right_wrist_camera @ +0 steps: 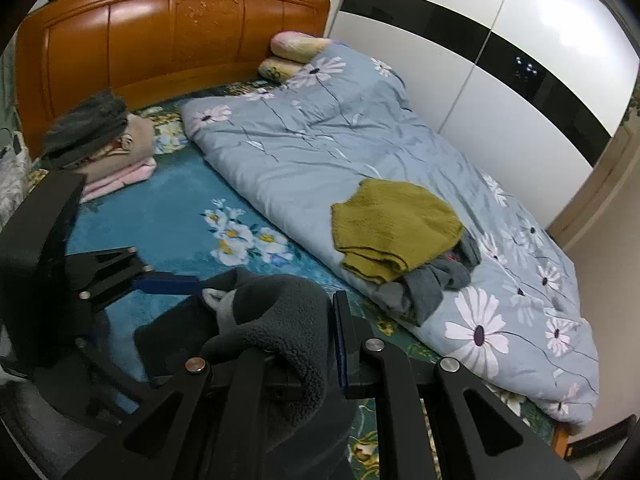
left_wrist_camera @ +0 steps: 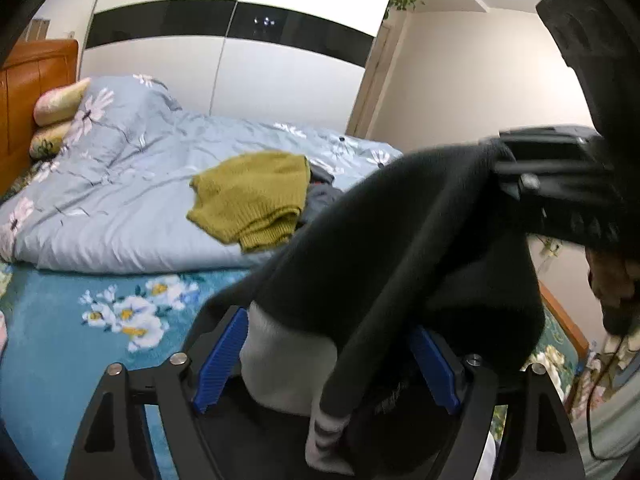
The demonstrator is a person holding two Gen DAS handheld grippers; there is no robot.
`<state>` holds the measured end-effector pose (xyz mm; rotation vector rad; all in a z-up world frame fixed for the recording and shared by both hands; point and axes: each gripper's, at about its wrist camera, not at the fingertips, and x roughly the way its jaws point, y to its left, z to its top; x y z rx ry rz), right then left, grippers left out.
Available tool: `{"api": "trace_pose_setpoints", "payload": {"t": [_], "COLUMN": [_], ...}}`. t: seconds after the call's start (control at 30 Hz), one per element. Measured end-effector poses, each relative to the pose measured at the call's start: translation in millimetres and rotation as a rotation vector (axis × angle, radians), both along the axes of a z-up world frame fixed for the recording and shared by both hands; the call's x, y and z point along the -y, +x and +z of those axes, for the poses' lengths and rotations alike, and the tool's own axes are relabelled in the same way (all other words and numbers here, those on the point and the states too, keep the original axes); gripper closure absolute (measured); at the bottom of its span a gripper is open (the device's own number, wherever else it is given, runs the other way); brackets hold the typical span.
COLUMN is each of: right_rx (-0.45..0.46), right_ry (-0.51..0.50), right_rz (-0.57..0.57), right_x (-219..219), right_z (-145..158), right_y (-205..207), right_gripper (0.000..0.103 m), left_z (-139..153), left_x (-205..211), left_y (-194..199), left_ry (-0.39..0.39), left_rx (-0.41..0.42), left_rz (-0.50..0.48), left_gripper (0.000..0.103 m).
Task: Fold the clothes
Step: 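Grasp the hanging jacket edge with the left tool while the right tool holds it up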
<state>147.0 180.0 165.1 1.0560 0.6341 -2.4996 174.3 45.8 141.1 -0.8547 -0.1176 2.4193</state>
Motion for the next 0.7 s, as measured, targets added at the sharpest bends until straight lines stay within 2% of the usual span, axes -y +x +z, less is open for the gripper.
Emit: {"api": "trace_pose_setpoints", "payload": {"t": [0.13,0.3,0.53,0.7], "right_rx": [-0.005,-0.005,0.019,0.022], "right_ry": [0.008,0.008,-0.005,-0.01], "right_rz": [0.017,0.036,0.028,0.023], "right_x": [2.3,-2.0,-6.3,-3.1], "right_z": [-0.6,-3.2,-10.4,-11.3], "right_y": [3.0,6.7,6.9,6.1], "right_gripper": [0.093,0.093,0.093,0.093], "left_z": [12.4,17.9,31.9,31.0], "left_x": [-0.7,5.5,21.6,-11.1], "left_y": [0.8,18.6,10.8,16.5], "left_ry": [-0.053,-0.087,-0.005,-0.142], "left_rx": [-0.07,-0.106,-0.095,-0.159], "left_rz": [0.025,-0.046,-0.023,-0.103], "left_gripper": [0.021,0.021,0.021,0.021]}}
